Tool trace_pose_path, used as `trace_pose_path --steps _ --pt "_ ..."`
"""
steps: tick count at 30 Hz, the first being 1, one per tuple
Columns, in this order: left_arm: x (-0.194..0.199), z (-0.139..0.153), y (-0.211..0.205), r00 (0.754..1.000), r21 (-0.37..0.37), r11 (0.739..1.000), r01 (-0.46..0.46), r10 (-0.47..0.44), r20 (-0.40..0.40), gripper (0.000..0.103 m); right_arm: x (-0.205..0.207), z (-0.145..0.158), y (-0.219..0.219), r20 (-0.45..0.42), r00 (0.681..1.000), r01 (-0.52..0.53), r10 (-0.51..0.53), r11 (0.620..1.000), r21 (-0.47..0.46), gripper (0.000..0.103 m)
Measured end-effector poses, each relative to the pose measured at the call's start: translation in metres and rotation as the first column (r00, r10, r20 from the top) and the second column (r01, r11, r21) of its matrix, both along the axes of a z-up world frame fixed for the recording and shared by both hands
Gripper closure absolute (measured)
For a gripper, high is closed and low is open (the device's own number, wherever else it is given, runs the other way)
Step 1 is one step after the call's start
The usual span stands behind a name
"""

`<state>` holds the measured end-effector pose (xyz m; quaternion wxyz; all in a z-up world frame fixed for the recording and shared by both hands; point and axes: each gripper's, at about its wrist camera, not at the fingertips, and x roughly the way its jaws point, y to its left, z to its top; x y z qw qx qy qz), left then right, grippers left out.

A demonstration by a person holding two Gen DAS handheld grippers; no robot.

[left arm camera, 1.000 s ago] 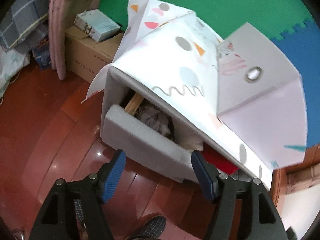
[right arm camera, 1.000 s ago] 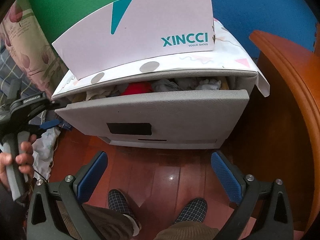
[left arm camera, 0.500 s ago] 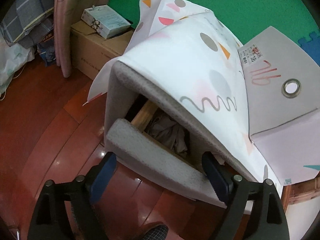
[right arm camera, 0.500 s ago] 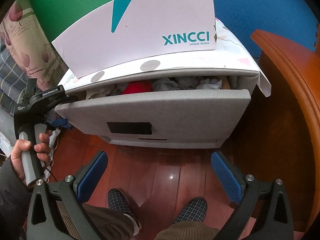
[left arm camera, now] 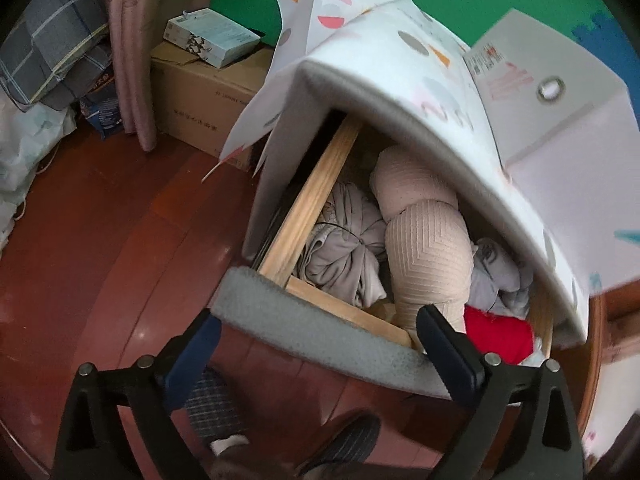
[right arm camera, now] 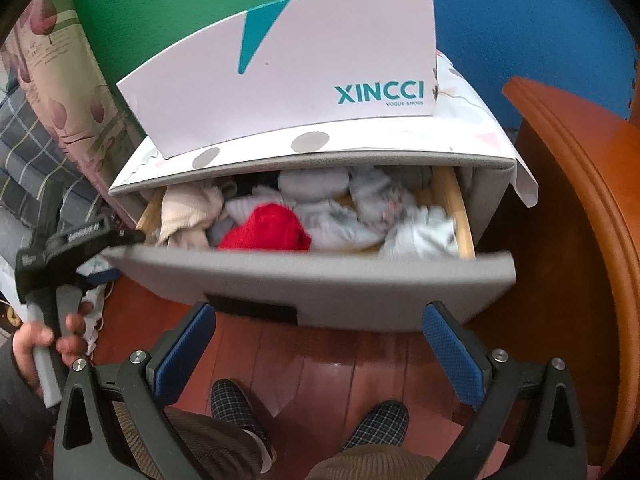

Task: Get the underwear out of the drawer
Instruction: 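Grasp the grey drawer front with the left gripper and pull it open, then grasp the beige bra with the left gripper while the right gripper grasps the light blue cloth bundle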

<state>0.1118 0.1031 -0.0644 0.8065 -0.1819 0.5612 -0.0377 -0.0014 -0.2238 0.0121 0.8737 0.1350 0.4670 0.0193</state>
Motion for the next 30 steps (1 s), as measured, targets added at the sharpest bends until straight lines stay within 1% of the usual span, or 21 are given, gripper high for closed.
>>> trace_pose_path --steps 5,6,10,12,15,18,20,22,24,26,28,30 --pt "-0.028 0.0 0.007 1.0 0.011 1.0 0.018 -0.017 -0.025 0.001 -0.005 0.007 -0.001 -0.023 1.0 -0.019 0.02 1.0 0.016 0.001" --pt "-0.033 0.001 0.006 0.999 0.027 0.999 0.026 -0.025 -0.021 0.001 -0.006 0.009 -0.002 -0.028 0.999 -0.022 0.023 1.0 0.017 0.001" --pt "-0.051 0.01 -0.002 0.997 0.156 0.985 0.078 -0.08 0.011 0.001 -0.007 0.017 -0.007 -0.053 0.998 -0.027 0.028 1.0 0.002 0.001" --pt "-0.054 0.01 -0.001 0.997 0.164 0.983 0.081 -0.082 0.001 0.001 -0.001 0.021 -0.014 -0.086 0.996 -0.039 0.039 0.999 0.0 0.001" --pt "-0.057 0.008 0.003 0.997 0.148 0.986 0.08 -0.078 -0.016 0.001 0.006 0.021 -0.023 -0.124 0.992 -0.037 0.037 0.999 0.002 0.001" --pt "-0.063 0.009 0.001 0.996 0.167 0.982 0.091 -0.089 -0.017 0.001 0.017 0.019 -0.035 -0.175 0.984 -0.036 0.035 0.999 -0.004 0.001" --pt "-0.059 0.012 -0.003 0.996 0.202 0.975 0.093 -0.093 -0.01 0.001 0.026 0.017 -0.043 -0.216 0.976 -0.034 0.034 0.999 0.004 0.001" --pt "-0.06 0.014 -0.008 0.994 0.258 0.961 0.103 -0.108 0.003 0.001 0.031 0.014 -0.05 -0.252 0.967 -0.035 0.04 0.999 0.026 0.001" --pt "-0.06 0.017 -0.014 0.992 0.297 0.948 0.118 -0.127 0.009 0.002 0.038 0.008 -0.055 -0.304 0.951 -0.046 0.057 0.998 0.043 0.001" --pt "-0.06 0.019 -0.019 0.99 0.326 0.936 0.131 -0.144 0.014 0.003 0.046 -0.002 -0.06 -0.355 0.932 -0.053 0.074 0.996 0.068 0.001" --pt "-0.06 0.021 -0.025 0.985 0.359 0.921 0.152 -0.17 0.019 0.004 0.051 -0.009 -0.06 -0.395 0.915 -0.06 0.081 0.996 0.064 0.001" --pt "-0.061 0.026 -0.029 0.981 0.361 0.918 0.166 -0.19 0.033 0.004 0.057 -0.019 -0.061 -0.429 0.899 -0.076 0.088 0.996 0.046 0.001"
